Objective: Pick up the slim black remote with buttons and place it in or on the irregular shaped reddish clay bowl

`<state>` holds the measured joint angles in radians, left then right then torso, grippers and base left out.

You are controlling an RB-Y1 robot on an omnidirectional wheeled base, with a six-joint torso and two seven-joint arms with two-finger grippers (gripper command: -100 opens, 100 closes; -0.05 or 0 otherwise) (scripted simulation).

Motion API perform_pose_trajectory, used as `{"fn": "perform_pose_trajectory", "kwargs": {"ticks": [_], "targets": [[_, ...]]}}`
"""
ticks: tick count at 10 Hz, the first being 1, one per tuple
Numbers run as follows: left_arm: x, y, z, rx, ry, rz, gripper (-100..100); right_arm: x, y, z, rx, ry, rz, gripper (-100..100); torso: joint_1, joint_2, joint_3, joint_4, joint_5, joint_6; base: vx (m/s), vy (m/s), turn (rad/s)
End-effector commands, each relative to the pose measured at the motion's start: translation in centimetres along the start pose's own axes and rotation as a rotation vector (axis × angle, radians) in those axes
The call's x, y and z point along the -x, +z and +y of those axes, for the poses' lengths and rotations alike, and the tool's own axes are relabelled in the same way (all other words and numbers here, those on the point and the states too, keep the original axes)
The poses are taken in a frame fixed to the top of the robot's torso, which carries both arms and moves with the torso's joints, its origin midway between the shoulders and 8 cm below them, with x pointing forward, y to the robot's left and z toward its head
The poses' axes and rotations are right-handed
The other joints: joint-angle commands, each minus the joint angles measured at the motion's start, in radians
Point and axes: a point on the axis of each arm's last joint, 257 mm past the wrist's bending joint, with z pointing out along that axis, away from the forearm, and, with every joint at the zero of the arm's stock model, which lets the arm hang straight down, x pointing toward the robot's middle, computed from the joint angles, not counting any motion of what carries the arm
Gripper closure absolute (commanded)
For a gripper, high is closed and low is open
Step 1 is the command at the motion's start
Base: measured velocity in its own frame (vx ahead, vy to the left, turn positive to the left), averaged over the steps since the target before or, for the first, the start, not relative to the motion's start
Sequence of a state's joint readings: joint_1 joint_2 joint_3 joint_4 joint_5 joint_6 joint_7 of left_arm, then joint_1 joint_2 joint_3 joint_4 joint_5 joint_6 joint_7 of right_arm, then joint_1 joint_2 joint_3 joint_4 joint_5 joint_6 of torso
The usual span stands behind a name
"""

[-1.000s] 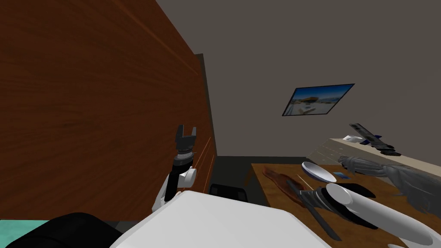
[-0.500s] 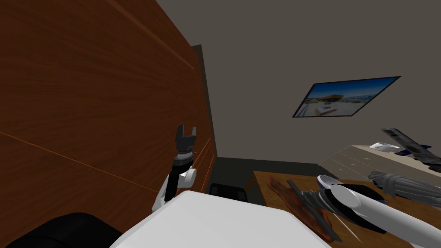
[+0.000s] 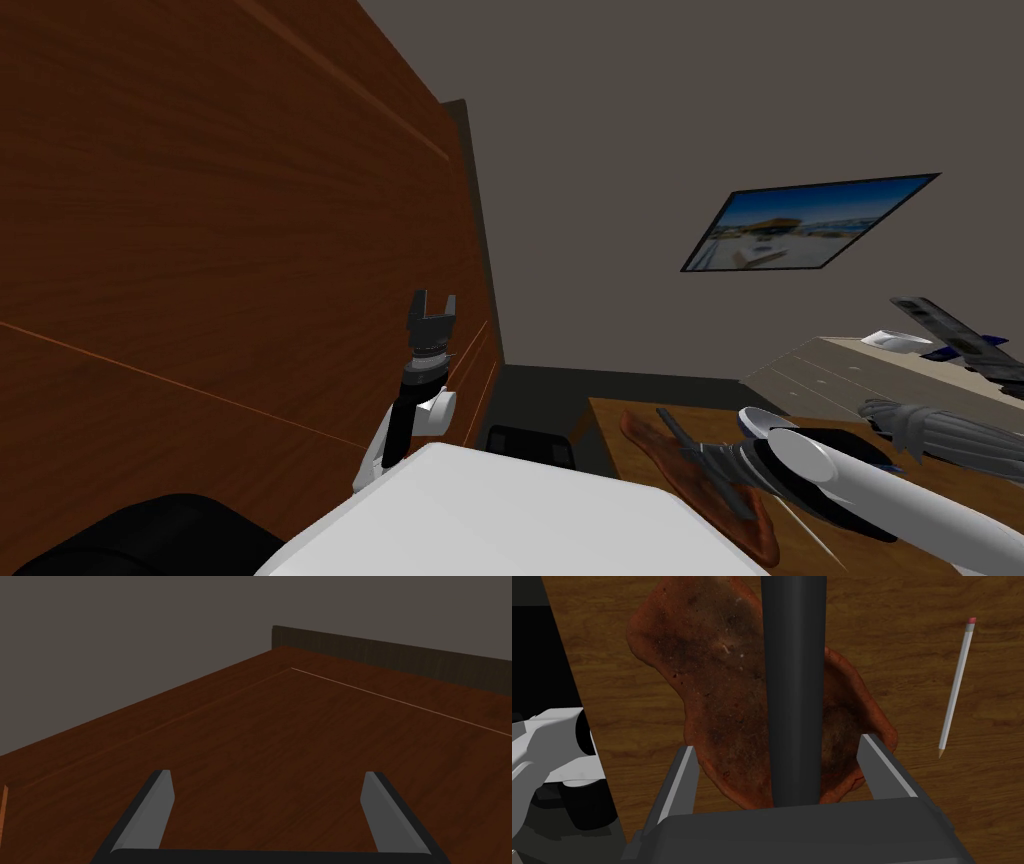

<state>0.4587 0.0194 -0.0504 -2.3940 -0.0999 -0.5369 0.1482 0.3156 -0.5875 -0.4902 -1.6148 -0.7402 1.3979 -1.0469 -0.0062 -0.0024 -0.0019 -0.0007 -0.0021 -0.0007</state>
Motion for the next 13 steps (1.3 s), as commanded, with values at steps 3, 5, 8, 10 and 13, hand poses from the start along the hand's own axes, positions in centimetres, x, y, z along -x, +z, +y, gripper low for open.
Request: {"fn": "perform_pose_trajectory", "kwargs": {"ticks": [3,5,8,10,13], "targets": [[0.0,0.0,0.0,0.000,0.000,0.000,0,-1.0,-2.3,-0.2,-0.004,-0.026,0.007,-100,0.001,-0.002,-0.001,0.000,0.000,0.000,0.030,0.007,-0.097],[0.0,0.0,0.0,0.000,0.000,0.000,0,-1.5,-3.5,-0.4,-0.005,-0.041,0.008,-100,0.001,-0.002,-0.001,0.000,0.000,0.000,0.033,0.010,-0.082],[0.0,0.0,0.0,0.000,0.000,0.000,0,-2.0,-5.2,-0.8,-0.008,-0.067,0.008,-100,0.001,-0.002,-0.001,0.000,0.000,0.000,0.029,0.010,-0.075],[0.0,0.0,0.0,0.000,0.000,0.000,0,-2.2,-5.3,-0.8,-0.007,-0.071,0.010,-100,0.001,-0.002,-0.001,0.000,0.000,0.000,0.023,0.008,-0.044],[0.0,0.0,0.0,0.000,0.000,0.000,0,-2.2,-5.4,-0.8,-0.007,-0.071,0.009,0,0.000,0.000,0.000,0.000,0.000,0.000,0.000,0.000,0.000]]}}
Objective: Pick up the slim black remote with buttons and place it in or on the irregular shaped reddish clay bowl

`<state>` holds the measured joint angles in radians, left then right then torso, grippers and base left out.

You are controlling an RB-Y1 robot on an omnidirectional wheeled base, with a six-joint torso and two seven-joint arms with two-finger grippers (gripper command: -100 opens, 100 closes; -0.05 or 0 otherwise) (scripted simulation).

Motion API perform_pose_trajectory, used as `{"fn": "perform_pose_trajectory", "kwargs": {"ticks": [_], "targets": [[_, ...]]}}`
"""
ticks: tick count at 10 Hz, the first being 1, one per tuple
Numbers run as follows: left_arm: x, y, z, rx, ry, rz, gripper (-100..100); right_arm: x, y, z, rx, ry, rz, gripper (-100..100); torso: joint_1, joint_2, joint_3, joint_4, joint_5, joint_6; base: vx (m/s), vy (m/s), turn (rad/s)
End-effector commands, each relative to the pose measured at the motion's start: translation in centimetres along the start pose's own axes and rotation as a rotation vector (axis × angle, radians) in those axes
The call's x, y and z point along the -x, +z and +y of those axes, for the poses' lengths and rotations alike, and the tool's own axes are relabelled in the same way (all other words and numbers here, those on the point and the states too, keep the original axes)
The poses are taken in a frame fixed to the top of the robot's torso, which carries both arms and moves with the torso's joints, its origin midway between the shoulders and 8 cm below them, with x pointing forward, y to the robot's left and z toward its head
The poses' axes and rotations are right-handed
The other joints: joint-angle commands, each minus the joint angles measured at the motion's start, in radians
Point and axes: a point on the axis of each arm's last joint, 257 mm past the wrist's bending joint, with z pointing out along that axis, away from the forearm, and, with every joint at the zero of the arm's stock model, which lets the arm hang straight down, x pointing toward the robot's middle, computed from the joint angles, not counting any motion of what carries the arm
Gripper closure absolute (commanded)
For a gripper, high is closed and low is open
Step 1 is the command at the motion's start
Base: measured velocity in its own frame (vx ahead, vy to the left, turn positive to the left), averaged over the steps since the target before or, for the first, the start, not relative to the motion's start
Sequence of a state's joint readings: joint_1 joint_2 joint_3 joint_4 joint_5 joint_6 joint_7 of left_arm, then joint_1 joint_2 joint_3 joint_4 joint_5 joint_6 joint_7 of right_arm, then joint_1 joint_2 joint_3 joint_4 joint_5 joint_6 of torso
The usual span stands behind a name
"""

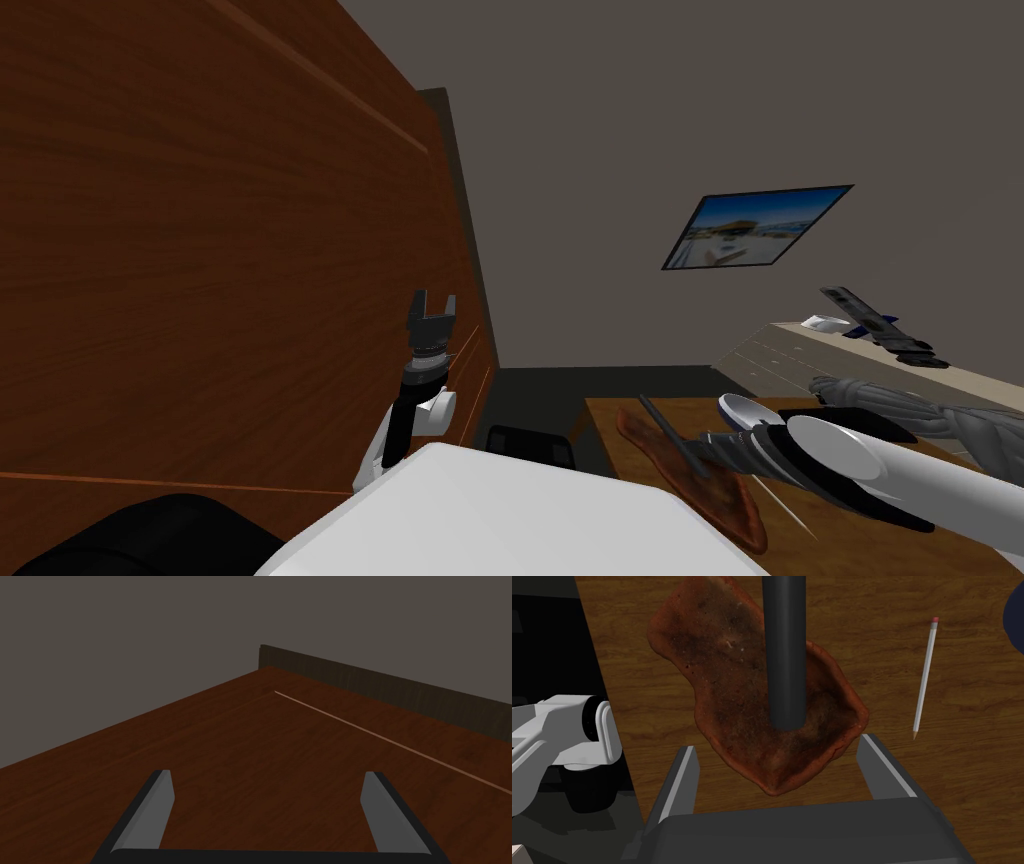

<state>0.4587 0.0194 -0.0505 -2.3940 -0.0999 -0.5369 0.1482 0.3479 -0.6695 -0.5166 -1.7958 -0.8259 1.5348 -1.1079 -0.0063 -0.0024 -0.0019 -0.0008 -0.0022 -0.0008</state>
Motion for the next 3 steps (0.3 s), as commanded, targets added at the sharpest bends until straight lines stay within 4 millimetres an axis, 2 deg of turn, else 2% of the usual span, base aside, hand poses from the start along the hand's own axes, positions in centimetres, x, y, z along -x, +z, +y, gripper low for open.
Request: {"fn": "perform_pose_trajectory", "kwargs": {"ticks": [1,3], "targets": [[0.00,0.00,0.00,0.000,0.000,0.000,0,0.00,0.00,0.00,0.000,0.000,0.000,0,0.000,0.000,0.000,0.000,0.000,0.000,0.000,0.000,0.000],[0.00,0.00,0.00,0.000,0.000,0.000,0,0.00,0.00,0.00,0.000,0.000,0.000,0,0.000,0.000,0.000,0.000,0.000,0.000,0.000,0.000,0.000]]}}
